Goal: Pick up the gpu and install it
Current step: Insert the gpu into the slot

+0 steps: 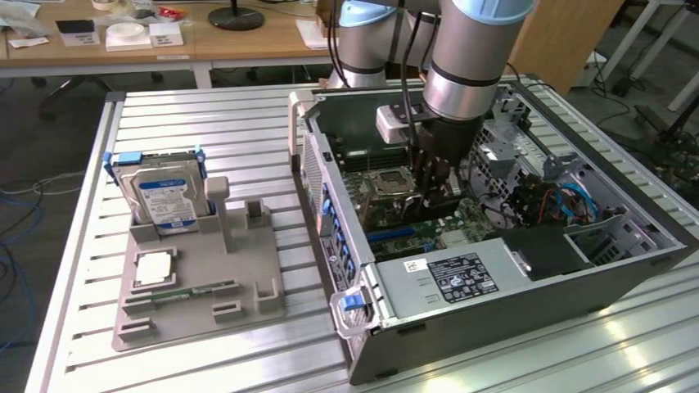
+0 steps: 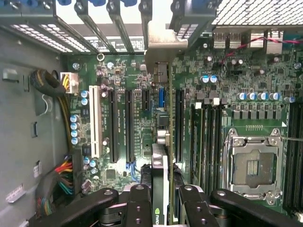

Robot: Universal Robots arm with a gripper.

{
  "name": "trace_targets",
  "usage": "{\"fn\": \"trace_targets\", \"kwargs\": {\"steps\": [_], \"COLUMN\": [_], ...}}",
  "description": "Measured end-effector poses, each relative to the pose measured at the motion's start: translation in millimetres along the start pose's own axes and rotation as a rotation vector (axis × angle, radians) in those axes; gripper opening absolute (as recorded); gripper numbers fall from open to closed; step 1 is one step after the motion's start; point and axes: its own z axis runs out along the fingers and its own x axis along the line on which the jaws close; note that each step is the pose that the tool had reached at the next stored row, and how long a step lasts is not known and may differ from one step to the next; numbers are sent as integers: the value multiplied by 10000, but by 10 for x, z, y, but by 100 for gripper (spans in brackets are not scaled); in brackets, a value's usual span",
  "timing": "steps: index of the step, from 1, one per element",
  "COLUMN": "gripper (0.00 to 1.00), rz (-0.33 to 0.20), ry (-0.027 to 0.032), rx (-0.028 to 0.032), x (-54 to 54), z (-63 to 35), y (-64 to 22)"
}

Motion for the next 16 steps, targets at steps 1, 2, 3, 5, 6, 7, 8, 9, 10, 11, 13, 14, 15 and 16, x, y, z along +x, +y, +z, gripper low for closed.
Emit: {"fn": "trace_targets", "kwargs": {"steps": [1, 2, 3, 5, 6, 7, 8, 9, 10, 11, 13, 14, 15, 16], "gripper": [27, 27, 27, 27, 27, 27, 27, 27, 27, 27, 27, 27, 27, 27], "rz": [0, 0, 0, 1, 1, 0, 0, 0, 0, -1, -2, -2, -2, -3], "ry": [-1, -1, -1, 0, -1, -1, -1, -1, -1, -1, 1, 0, -1, 0], "rx": [0, 0, 0, 0, 0, 0, 0, 0, 0, 0, 0, 0, 0, 0], "x": [0, 1, 1, 1, 1, 2, 2, 2, 2, 2, 3, 3, 3, 3], "z": [1, 1, 1, 2, 3, 5, 10, 16, 24, 32, 42, 46, 51, 52], "y": [9, 21, 33, 55, 61, 65, 70, 75, 81, 87, 100, 106, 111, 116]}}
